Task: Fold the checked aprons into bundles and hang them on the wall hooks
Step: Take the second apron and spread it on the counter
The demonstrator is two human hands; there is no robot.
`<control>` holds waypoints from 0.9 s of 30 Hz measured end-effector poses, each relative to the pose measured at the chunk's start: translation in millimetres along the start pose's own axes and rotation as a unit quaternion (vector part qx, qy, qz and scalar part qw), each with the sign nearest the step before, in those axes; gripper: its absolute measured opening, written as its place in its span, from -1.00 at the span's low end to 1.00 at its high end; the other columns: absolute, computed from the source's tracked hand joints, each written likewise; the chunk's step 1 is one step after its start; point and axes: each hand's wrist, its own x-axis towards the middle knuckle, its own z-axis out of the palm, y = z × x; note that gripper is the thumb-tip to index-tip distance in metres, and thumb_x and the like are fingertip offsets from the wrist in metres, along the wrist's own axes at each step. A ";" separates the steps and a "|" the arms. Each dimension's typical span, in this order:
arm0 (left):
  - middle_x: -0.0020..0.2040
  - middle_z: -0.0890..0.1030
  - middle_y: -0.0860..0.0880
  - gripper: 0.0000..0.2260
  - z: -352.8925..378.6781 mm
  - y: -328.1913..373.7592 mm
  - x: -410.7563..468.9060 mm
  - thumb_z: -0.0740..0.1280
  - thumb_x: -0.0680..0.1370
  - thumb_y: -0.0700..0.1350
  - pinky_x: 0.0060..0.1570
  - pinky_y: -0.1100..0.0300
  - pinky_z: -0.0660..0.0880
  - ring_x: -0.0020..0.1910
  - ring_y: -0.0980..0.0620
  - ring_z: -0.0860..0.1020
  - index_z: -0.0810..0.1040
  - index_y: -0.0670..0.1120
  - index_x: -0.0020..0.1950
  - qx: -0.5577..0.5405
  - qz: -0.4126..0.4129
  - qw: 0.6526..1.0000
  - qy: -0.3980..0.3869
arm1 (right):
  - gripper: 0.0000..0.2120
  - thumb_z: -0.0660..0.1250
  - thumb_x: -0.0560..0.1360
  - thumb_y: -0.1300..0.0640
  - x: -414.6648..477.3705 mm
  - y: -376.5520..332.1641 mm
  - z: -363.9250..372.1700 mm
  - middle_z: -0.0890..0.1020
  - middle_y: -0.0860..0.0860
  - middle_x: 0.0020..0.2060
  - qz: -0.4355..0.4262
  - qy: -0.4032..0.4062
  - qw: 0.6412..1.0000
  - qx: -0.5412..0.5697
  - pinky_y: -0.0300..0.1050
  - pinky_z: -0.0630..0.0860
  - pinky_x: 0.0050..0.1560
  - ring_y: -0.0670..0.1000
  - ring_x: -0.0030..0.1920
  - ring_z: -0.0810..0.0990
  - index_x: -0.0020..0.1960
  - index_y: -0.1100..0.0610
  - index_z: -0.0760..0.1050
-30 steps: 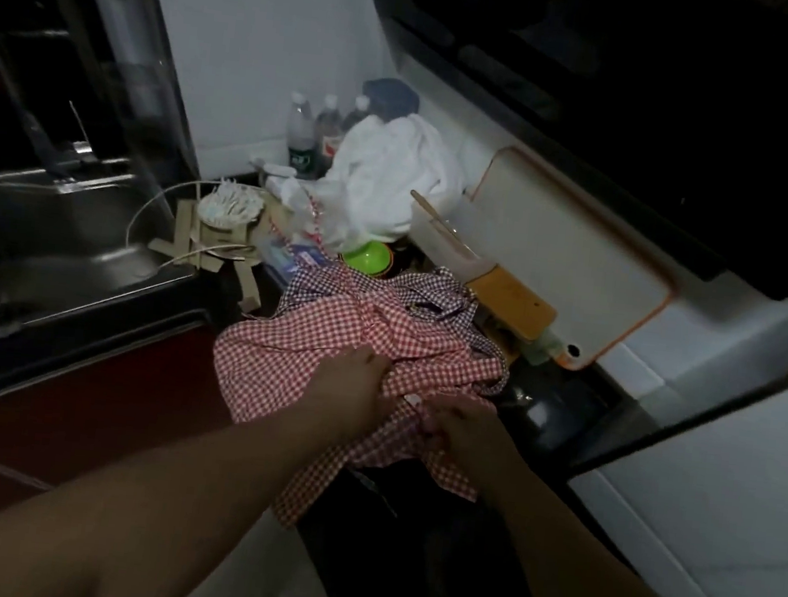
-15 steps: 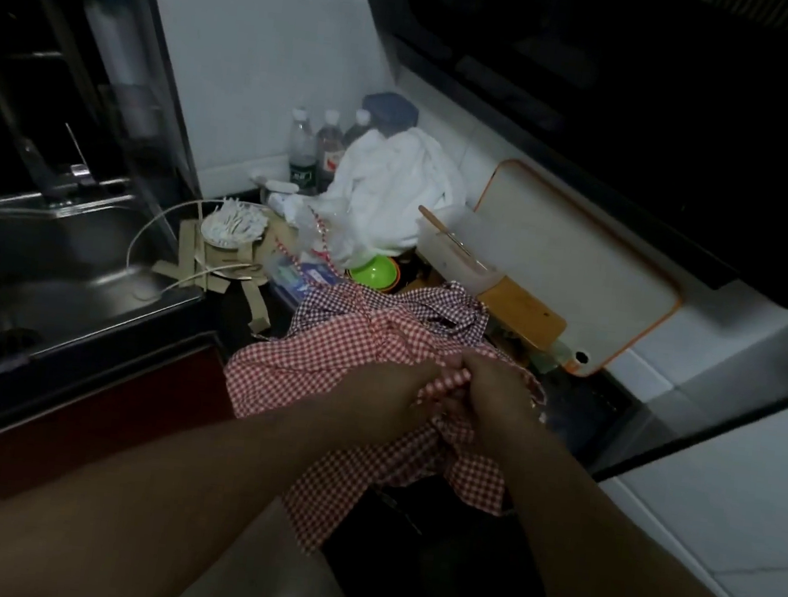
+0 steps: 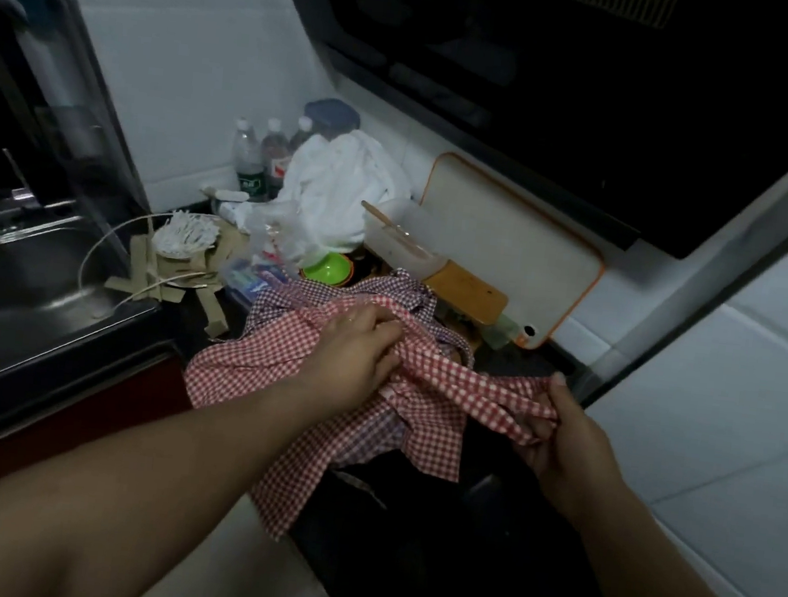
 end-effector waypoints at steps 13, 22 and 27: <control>0.06 0.64 -0.01 -0.92 -40.4 153.3 105.0 0.28 0.65 0.03 -0.09 0.02 0.50 0.03 -0.07 0.59 0.49 0.10 0.12 -0.105 0.285 0.928 -0.217 | -0.67 0.50 0.48 -0.07 -53.9 -51.1 -37.9 0.64 -0.18 0.03 -0.313 -0.064 0.825 -0.467 -0.12 0.55 0.07 -0.16 0.03 0.63 0.17 -0.13 0.46; -0.05 0.62 0.04 -0.77 -53.1 211.5 67.1 0.28 0.56 0.17 -0.02 -0.08 0.55 -0.07 -0.02 0.59 0.55 0.04 0.00 -0.061 0.171 0.941 -0.285 | -0.86 0.36 0.57 0.22 -121.8 -77.8 -188.5 0.39 -0.04 -0.56 -0.237 -0.001 0.905 -0.353 -0.17 0.23 -0.43 -0.01 -0.53 0.32 -0.17 0.14 0.59; -0.06 0.61 0.02 -0.89 -44.3 296.8 23.7 0.29 0.68 -0.05 -0.05 0.04 0.51 -0.04 0.00 0.59 0.51 0.00 -0.03 -0.165 0.098 0.943 -0.273 | -0.80 0.39 0.59 0.12 -180.9 -77.5 -292.7 0.26 0.06 -0.50 -0.201 0.006 0.912 -0.358 -0.21 0.08 -0.45 -0.02 -0.51 0.19 -0.09 0.27 0.57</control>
